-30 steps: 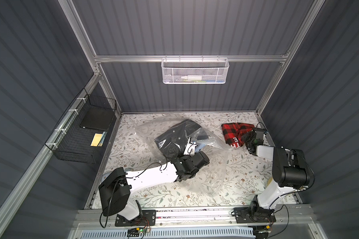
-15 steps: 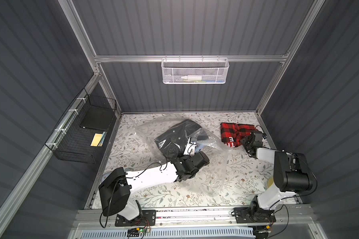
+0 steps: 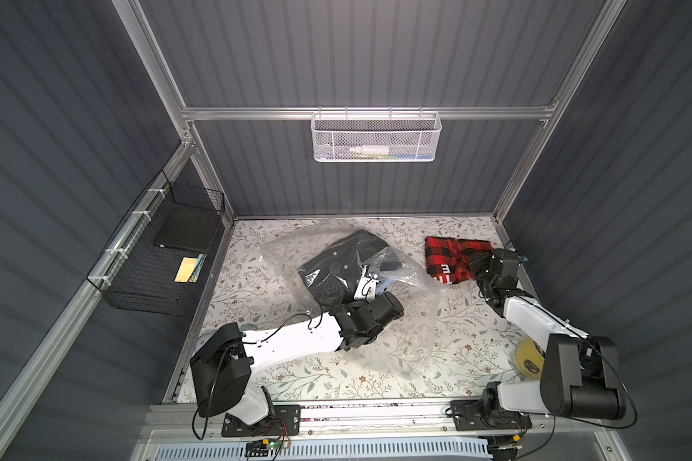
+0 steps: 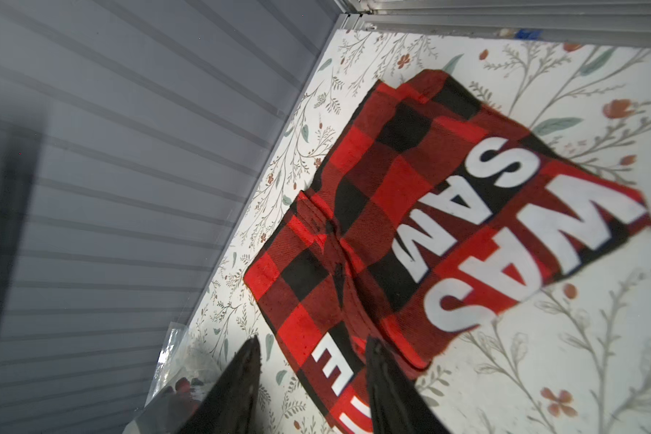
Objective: Take the shirt out of the vacuum bag
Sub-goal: Place the shirt at the center of the board, then take out the shirt from the vacuum bag.
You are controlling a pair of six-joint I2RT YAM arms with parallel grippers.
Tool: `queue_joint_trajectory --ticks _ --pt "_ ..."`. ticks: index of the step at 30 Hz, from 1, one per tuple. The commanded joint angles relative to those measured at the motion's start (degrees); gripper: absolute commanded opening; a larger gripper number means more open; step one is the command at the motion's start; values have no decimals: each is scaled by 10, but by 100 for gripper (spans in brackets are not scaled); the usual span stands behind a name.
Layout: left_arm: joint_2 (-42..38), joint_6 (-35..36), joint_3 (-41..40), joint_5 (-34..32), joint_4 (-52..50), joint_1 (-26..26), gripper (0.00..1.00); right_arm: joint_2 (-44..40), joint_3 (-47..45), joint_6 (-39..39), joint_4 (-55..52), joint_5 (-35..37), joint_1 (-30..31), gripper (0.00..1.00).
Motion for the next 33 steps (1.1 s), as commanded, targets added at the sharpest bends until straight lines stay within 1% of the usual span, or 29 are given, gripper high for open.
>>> queue_joint_trajectory --ticks 1,3,5,8,10,14,16,19,23,26,28,33 --pt "-1 8 14 3 -14 3 0 61 51 0 14 -36 2 48" --pt "-3 6 13 4 -14 3 0 111 76 5 23 -54 2 48" --pt "-5 3 10 5 -14 3 0 162 94 15 22 -57 1 47" --pt "-11 0 6 6 -14 3 0 205 90 23 44 -66 1 47" --pt "-13 0 3 7 -15 3 0 225 83 28 56 -75 1 47" --pt "-10 1 0 8 -13 3 0 249 73 24 64 -70 2 47" --pt "-5 0 4 9 -14 3 0 249 74 16 60 -72 2 47" --pt "-2 -2 7 14 -11 3 0 198 70 -8 54 -60 12 46" --pt "1 0 11 22 -1 3 0 88 91 -59 -14 -1 47 47" --pt "4 0 17 23 0 3 0 1 82 -80 -34 29 76 47" --pt "2 0 16 25 2 3 0 -52 70 -86 -50 43 95 47" --pt "-4 2 15 25 13 3 0 -192 22 -89 -77 44 138 48"
